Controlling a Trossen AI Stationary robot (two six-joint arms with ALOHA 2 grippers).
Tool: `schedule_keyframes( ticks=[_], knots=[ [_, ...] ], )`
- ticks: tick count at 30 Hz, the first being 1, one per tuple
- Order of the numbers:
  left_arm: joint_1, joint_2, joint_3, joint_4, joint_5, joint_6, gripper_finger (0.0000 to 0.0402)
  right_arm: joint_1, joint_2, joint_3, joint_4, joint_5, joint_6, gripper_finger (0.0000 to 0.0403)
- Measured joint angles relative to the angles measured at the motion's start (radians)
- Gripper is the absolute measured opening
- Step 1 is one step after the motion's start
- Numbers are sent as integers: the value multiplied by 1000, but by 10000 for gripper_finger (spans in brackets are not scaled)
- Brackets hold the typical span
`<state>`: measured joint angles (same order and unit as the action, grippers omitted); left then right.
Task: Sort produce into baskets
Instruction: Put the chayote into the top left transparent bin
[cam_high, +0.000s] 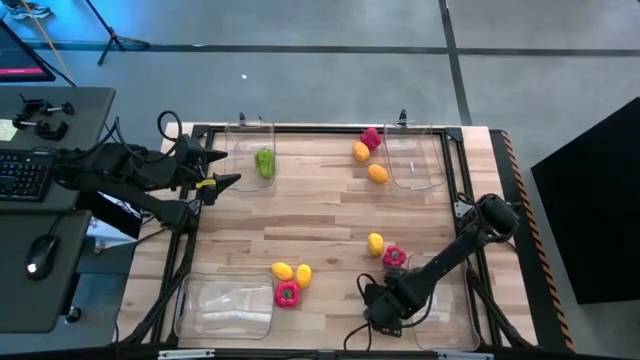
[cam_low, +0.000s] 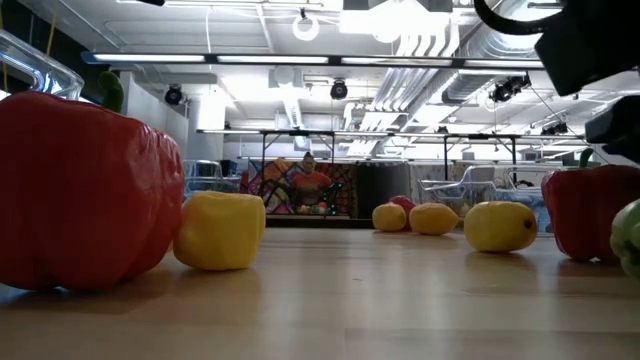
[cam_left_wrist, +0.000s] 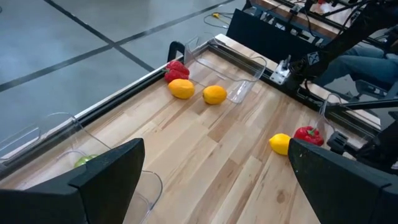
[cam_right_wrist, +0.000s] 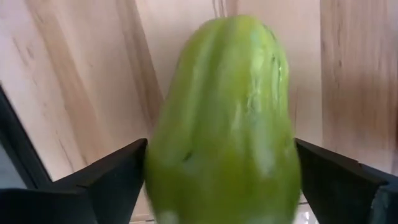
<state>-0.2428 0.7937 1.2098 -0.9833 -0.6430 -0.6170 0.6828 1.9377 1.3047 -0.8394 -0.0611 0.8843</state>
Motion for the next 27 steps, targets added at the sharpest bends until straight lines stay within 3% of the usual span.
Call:
schedule_keyframes(
  ticks=[4,8,14,17,21,27],
  knots=[
    [0,0,0,0,14,0,385,-14,0,38,-16,1,-50,313],
    [0,0,0,0,13,0,385,-50,0,130,-150,39,-158,253],
    [0,0,0,0,6,0,385,-166,-53,291,-385,321,-465,246],
    [0,0,0,0,6,0,385,-276,-86,346,-426,469,-527,256],
    [0,0,0,0,5,0,385,-445,-136,351,-219,496,-560,261],
    [0,5,0,0,-23,0,385,-646,-82,318,332,370,-685,264]
  ],
)
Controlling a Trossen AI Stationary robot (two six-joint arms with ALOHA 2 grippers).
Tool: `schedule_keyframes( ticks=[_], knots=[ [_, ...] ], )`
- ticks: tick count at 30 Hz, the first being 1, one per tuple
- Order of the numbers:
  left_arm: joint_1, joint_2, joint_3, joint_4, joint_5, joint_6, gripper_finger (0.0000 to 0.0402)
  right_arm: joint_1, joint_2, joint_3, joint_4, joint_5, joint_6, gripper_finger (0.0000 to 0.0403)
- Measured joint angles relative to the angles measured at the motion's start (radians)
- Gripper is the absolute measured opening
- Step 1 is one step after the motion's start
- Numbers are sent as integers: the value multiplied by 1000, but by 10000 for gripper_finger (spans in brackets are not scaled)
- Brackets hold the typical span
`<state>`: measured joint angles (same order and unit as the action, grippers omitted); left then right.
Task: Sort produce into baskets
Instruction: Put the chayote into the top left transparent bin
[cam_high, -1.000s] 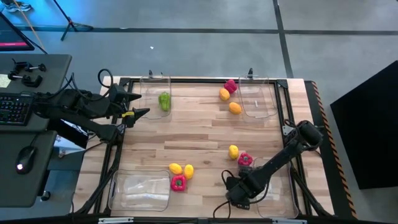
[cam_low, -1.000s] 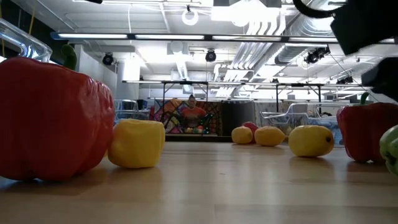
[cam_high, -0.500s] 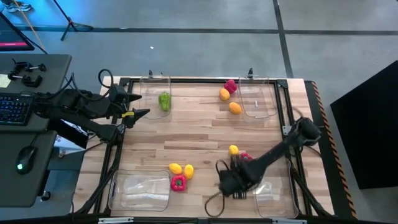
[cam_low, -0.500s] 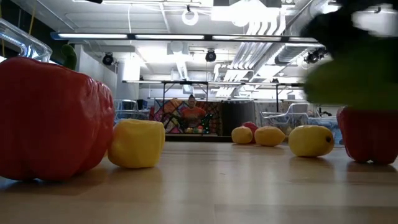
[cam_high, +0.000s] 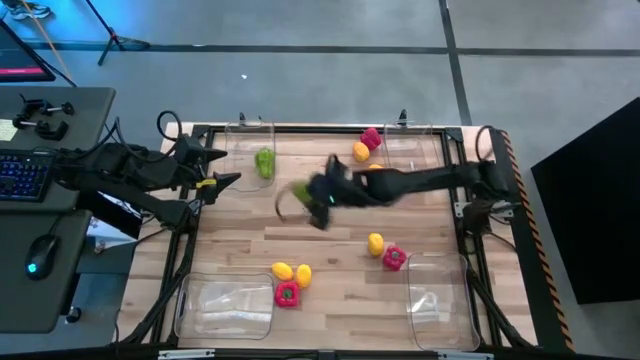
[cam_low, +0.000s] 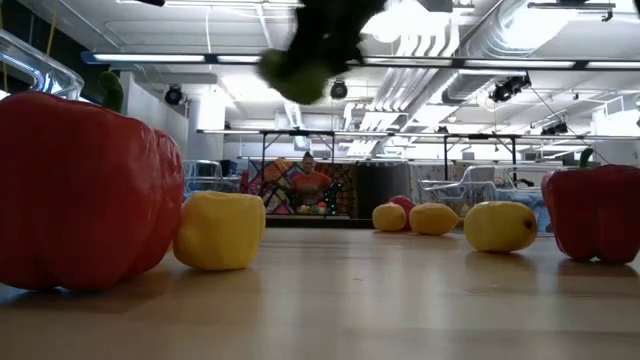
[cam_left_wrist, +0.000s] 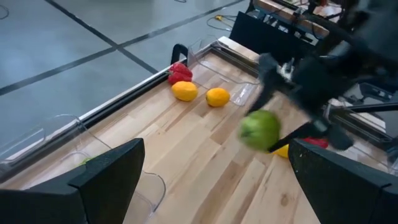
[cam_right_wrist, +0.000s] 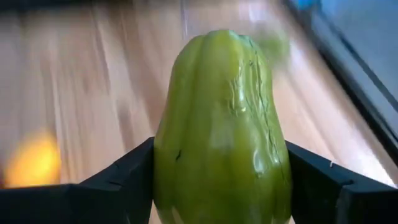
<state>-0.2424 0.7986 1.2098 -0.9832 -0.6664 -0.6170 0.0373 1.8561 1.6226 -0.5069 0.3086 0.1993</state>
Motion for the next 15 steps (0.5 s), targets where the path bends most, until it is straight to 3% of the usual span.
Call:
schedule_keyframes(
  ticks=[7,15],
  knots=[
    [0,17,0,1,0,-26,385,-134,195,-1,586,-184,34,265],
    [0,29,0,35,-8,-82,385,-213,360,35,865,-220,198,266]
  ],
)
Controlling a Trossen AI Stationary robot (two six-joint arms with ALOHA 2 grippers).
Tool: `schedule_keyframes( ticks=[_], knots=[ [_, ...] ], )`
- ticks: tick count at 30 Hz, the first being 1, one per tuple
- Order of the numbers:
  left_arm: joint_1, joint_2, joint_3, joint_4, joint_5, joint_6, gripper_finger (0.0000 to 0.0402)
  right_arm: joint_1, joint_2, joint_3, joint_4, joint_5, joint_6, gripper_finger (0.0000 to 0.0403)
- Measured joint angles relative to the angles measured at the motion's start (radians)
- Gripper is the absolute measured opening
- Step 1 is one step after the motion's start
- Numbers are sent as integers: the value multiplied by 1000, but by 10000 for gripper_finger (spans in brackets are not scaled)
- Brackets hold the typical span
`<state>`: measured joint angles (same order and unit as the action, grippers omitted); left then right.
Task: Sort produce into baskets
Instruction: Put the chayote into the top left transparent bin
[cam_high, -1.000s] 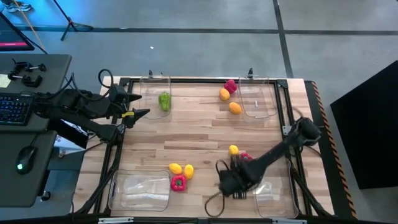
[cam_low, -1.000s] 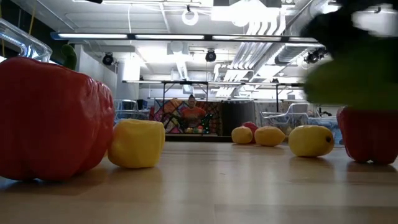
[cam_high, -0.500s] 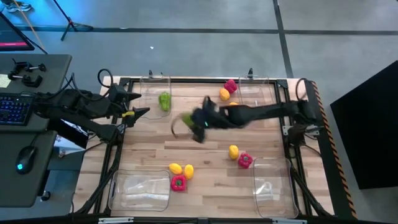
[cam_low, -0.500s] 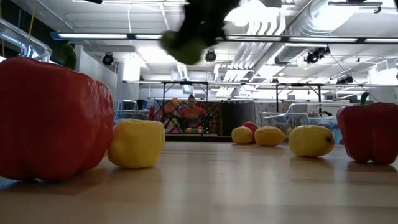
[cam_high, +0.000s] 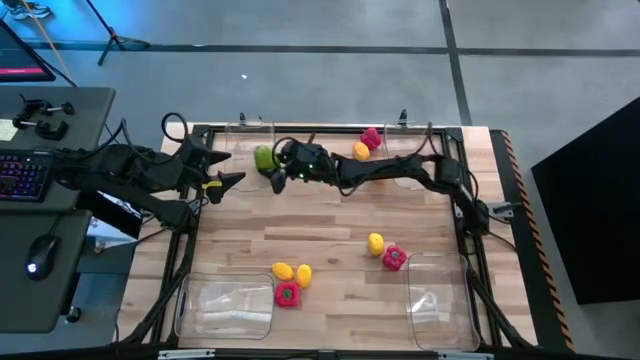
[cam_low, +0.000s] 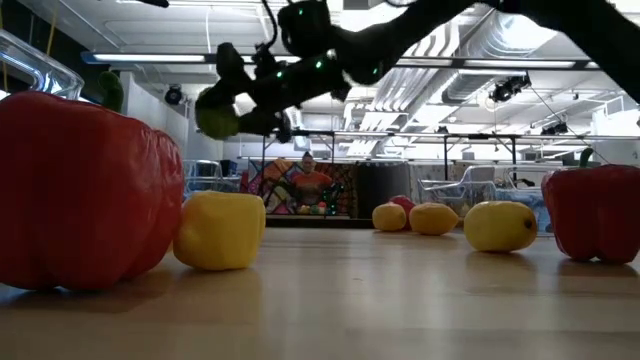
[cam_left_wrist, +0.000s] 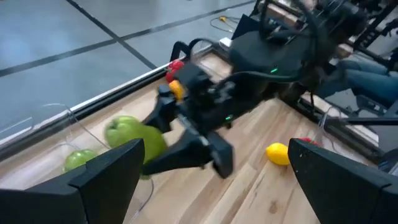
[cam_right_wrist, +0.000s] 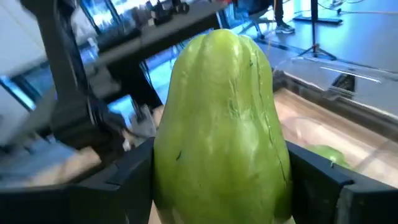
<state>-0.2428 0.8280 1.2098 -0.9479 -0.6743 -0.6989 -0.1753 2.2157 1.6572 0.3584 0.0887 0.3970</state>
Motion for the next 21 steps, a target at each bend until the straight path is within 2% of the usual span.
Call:
schedule_keyframes(
  ticks=[3,10,16,21],
  knots=[
    [0,8,0,65,-3,26,385,-5,49,33,26,-47,26,266],
    [0,26,0,142,-4,39,385,-4,97,101,4,-31,95,266],
    [0,35,0,143,-17,30,385,-11,98,101,13,-3,5,267],
    [0,40,0,146,-26,30,385,-15,98,101,11,-15,8,299]
  ],
)
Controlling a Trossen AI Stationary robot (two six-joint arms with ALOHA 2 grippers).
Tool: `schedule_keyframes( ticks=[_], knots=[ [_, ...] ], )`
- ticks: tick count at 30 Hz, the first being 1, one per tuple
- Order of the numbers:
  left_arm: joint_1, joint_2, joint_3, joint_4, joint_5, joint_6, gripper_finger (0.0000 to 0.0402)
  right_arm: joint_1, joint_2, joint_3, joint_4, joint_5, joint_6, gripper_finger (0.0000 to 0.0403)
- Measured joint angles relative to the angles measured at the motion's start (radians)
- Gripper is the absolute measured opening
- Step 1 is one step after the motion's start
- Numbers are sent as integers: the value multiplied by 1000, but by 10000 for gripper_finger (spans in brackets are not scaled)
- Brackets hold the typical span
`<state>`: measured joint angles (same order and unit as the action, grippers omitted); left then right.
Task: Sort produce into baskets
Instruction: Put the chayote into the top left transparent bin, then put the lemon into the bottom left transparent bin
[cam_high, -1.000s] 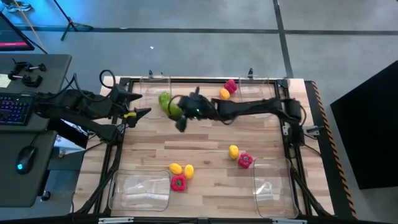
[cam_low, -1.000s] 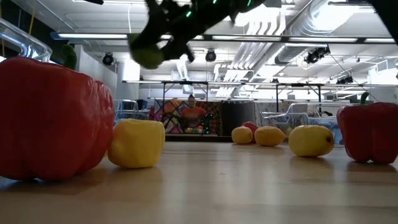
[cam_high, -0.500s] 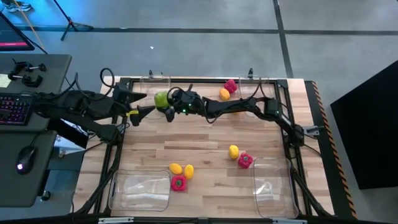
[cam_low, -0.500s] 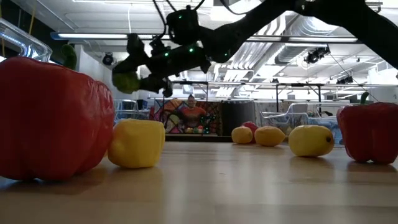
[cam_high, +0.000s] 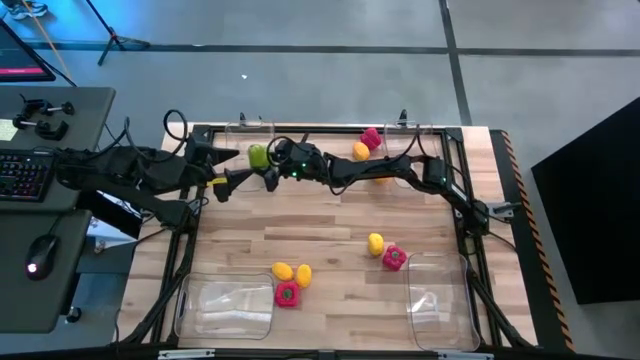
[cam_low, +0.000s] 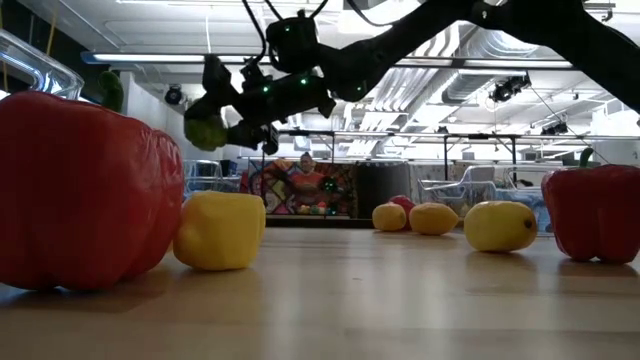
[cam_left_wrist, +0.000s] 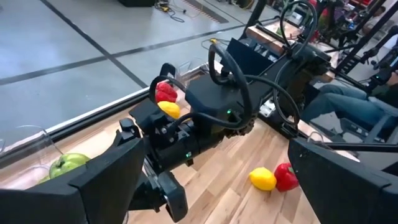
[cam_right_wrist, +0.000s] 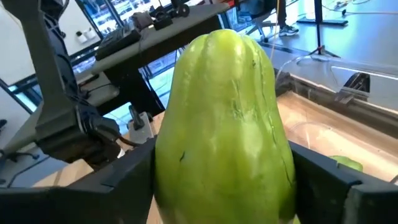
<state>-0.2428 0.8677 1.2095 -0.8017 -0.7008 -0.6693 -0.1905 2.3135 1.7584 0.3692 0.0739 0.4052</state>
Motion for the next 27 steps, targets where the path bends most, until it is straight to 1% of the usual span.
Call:
schedule_keyframes(
  ticks=[5,6,8,10,12,14,16,18,19,21,24,27],
  knots=[
    [0,0,0,0,-20,0,385,-6,0,15,8,-1,15,379],
    [0,0,0,0,-20,3,385,-6,0,23,9,0,14,389],
    [0,0,0,0,-20,17,385,-9,0,37,6,-4,9,389],
    [0,0,0,0,-19,25,385,-16,0,57,-19,-39,5,379],
    [0,0,0,0,-7,25,385,-28,0,86,-42,-88,-12,372],
    [0,0,0,-1,19,26,385,-47,-1,128,-95,-168,-55,370],
    [0,0,0,-1,53,26,385,-69,-2,188,-220,-271,-107,369],
    [0,0,0,-1,84,26,385,-93,-2,258,-406,-358,-149,369],
    [0,0,0,-1,93,26,385,-102,-2,293,-507,-383,-170,369],
    [0,0,0,-2,97,26,385,-120,-2,363,-740,-409,-242,369],
    [0,0,0,-2,96,48,385,-139,-2,450,-1080,-449,-421,369],
    [0,0,0,-2,96,70,385,-134,-14,487,-1324,-463,-521,369]
  ],
)
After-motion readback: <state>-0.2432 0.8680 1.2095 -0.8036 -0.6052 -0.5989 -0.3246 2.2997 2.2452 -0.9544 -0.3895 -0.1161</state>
